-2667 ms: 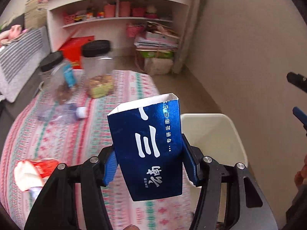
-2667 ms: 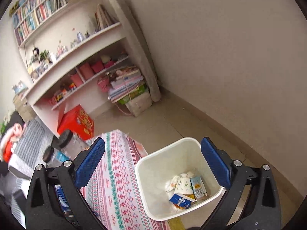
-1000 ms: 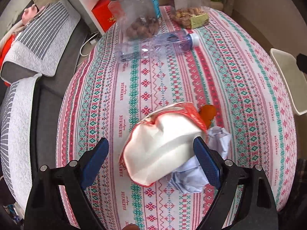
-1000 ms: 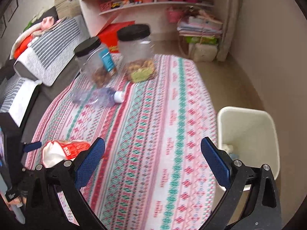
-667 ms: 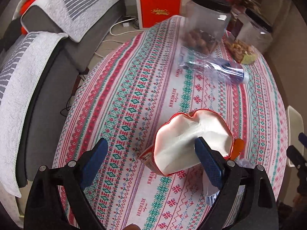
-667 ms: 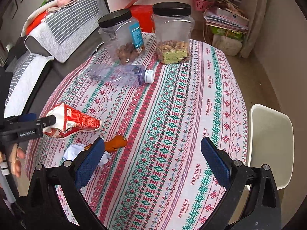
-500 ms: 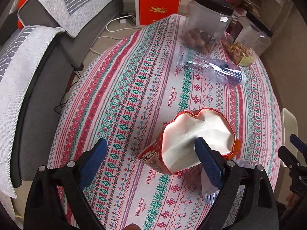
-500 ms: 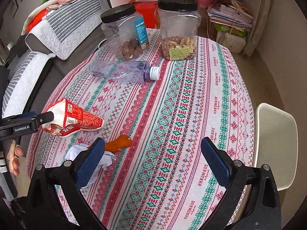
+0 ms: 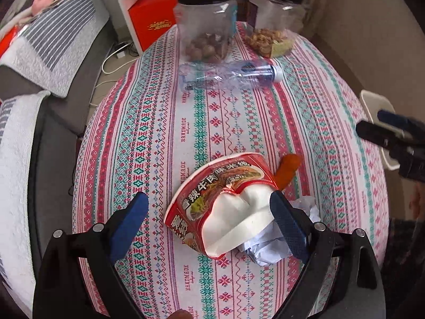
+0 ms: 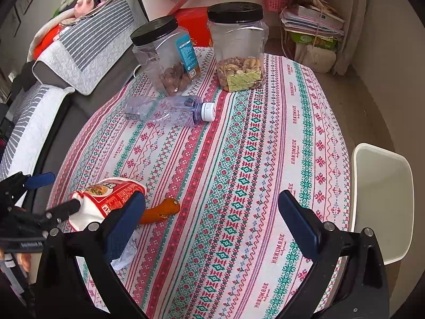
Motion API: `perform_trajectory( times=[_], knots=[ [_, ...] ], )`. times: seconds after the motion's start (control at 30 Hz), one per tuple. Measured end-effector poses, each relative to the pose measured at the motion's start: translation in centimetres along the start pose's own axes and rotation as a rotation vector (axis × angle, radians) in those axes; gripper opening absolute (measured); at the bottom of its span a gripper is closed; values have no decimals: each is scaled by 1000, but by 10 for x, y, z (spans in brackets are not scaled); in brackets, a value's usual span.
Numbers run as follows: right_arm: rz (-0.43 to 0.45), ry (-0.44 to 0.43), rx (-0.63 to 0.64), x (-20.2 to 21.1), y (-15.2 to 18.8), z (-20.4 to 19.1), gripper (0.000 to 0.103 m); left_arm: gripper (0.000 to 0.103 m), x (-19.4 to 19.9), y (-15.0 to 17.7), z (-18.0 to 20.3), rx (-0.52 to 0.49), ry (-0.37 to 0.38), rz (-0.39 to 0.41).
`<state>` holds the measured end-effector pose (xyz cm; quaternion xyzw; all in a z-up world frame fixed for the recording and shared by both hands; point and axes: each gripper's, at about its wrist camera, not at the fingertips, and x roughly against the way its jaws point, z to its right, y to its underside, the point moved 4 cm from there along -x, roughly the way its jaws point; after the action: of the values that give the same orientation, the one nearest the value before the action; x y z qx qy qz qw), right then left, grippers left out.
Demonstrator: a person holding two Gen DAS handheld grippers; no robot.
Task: Collect trash
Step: 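Lower the left tool and grasp the red noodle cup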
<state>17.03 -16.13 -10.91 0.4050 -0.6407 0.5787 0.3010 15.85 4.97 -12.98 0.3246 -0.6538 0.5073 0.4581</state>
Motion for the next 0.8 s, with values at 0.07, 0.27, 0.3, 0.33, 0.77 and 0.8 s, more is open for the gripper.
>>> perform_trajectory(
  times=[0.07,0.27,0.3,0.33,0.77,0.8],
  knots=[
    [4,3,-5,1,-1,1,96,90,-2,8,10,-57,-22,-8],
    [-15,3,-27,-3,0,8,96,90,-17,16,31,-196,-113,-22],
    [-20,3,-27,-4,0,8,96,90,-22,16,34,-218,-120,-32],
    [-21,3,-25,-4,1,8,96,90,-26,16,36,-233,-123,-39],
    [-54,-8,-29,-7,5,18,96,59,-59,2,-25,101,-69,-138],
    [-59,-14,-26,-8,6,16,96,48,-61,5,-38,163,-57,-152]
  ],
)
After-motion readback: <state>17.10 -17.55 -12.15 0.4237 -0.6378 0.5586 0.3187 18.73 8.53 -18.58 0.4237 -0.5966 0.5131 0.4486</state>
